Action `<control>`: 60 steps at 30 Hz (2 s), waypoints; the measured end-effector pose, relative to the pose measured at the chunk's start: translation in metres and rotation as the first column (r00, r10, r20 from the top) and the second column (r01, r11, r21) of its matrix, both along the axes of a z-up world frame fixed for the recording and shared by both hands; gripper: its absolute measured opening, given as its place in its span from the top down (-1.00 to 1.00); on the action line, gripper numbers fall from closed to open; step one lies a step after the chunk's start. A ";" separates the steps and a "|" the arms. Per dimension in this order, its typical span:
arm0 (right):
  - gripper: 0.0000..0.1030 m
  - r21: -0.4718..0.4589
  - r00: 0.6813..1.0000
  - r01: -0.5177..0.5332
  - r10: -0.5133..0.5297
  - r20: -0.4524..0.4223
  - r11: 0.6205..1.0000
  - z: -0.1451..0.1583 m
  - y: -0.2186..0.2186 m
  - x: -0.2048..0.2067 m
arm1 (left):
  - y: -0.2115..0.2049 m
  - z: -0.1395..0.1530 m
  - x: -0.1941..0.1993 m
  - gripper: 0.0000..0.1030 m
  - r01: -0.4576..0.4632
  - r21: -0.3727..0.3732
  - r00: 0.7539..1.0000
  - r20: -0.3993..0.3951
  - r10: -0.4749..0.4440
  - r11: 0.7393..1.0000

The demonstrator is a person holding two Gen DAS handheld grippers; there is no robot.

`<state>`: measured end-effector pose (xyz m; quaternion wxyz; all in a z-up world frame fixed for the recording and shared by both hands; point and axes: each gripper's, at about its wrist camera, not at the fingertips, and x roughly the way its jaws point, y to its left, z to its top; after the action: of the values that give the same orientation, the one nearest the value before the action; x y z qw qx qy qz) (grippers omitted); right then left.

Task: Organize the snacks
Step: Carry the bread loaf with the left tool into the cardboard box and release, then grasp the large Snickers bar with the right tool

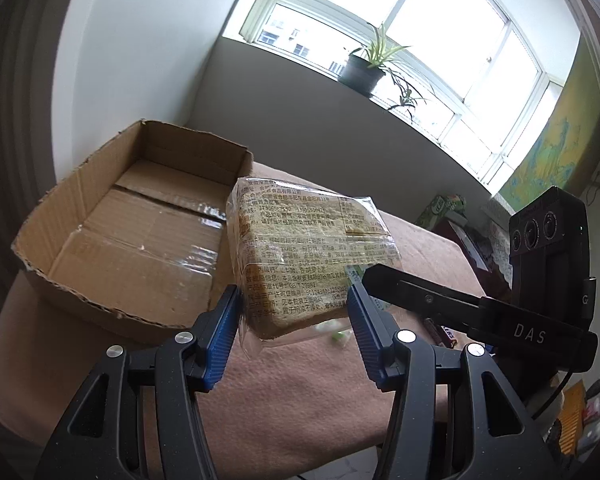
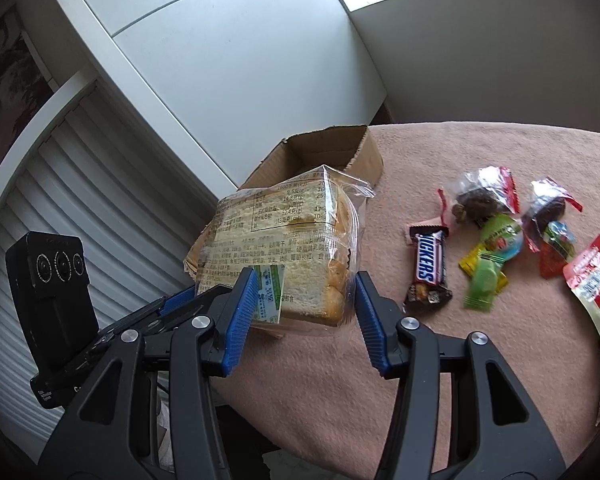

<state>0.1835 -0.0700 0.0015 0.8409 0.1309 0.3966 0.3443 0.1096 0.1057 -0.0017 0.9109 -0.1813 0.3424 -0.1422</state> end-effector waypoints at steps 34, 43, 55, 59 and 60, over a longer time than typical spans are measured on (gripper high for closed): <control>-0.41 -0.060 0.998 -0.035 0.038 0.058 0.998 0.015 0.049 0.013 | 0.082 0.000 0.009 0.01 -0.224 0.066 0.974 -0.018 0.226 0.972; -0.47 -0.144 0.986 0.096 -0.075 0.146 0.985 0.019 -0.033 -0.028 | 0.055 0.018 -0.014 0.00 -0.176 0.075 0.984 0.026 0.175 0.981; -0.59 -0.310 0.946 0.312 -0.266 0.184 0.898 -0.022 -0.147 -0.071 | -0.043 -0.012 -0.014 -0.01 0.018 0.087 0.999 -0.040 -0.015 0.996; -0.59 -0.325 0.941 0.337 -0.300 0.158 0.884 -0.036 -0.170 -0.073 | -0.072 -0.034 -0.009 -0.01 0.083 0.085 0.993 -0.094 -0.075 0.993; -0.59 -0.327 0.940 0.340 -0.307 0.150 0.882 -0.040 -0.175 -0.073 | -0.078 -0.038 -0.008 -0.01 0.096 0.086 0.991 -0.107 -0.087 0.992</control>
<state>0.1106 -0.2445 -0.0384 0.9140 0.0279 0.3836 0.1292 0.1017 0.0280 -0.0398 0.8919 -0.1307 0.4028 -0.1586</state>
